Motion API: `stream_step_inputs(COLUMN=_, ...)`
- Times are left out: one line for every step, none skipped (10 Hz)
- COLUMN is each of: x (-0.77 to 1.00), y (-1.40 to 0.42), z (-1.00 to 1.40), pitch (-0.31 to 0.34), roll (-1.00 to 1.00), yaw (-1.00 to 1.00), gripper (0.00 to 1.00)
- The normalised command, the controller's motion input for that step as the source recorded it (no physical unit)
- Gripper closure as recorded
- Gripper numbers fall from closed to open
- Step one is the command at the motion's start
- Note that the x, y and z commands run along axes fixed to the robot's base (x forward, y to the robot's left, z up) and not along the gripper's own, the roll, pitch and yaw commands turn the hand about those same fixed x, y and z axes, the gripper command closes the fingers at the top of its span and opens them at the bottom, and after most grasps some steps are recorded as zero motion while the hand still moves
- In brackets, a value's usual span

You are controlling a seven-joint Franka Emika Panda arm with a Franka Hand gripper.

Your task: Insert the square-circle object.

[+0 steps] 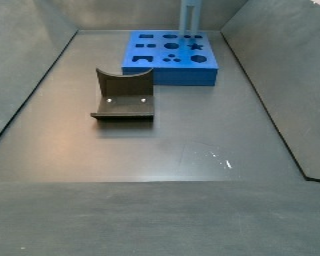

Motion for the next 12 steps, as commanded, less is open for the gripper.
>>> stream_step_inputs(x=-0.45, y=0.0, z=0.0, pitch=-0.154, roll=0.01, yaw=-0.05, gripper=1.0)
stream_step_inputs(x=-0.27, y=0.01, z=0.0, pitch=-0.09, roll=0.02, yaw=-0.07, gripper=1.0)
stream_step_inputs(x=-0.3, y=0.09, z=-0.05, pitch=-0.107, roll=-0.03, yaw=-0.16, gripper=1.0)
stream_step_inputs(x=-0.04, y=0.0, z=-0.04, pitch=-0.044, roll=-0.1, yaw=0.0, gripper=1.0)
stream_step_inputs(x=0.17, y=-0.02, z=-0.2, pitch=0.019, roll=-0.05, yaw=0.09, gripper=1.0)
stream_step_inputs(x=0.32, y=0.0, z=-0.21, pitch=0.081, roll=-0.05, yaw=0.2, gripper=1.0)
stream_step_inputs(x=0.31, y=0.0, z=-0.19, pitch=0.084, roll=-0.09, yaw=0.22, gripper=1.0)
stream_step_inputs(x=0.18, y=0.0, z=-0.15, pitch=0.05, roll=-0.1, yaw=0.16, gripper=1.0)
stream_step_inputs(x=0.0, y=0.0, z=-0.09, pitch=0.0, roll=-0.14, yaw=0.02, gripper=1.0)
stream_step_inputs(x=-0.02, y=0.0, z=-0.06, pitch=0.0, roll=-0.16, yaw=0.04, gripper=1.0)
stream_step_inputs(x=-0.11, y=0.0, z=-0.04, pitch=0.0, roll=-0.17, yaw=0.01, gripper=1.0)
stream_step_inputs(x=-0.07, y=-0.06, z=-0.02, pitch=0.0, roll=-0.19, yaw=0.0, gripper=1.0)
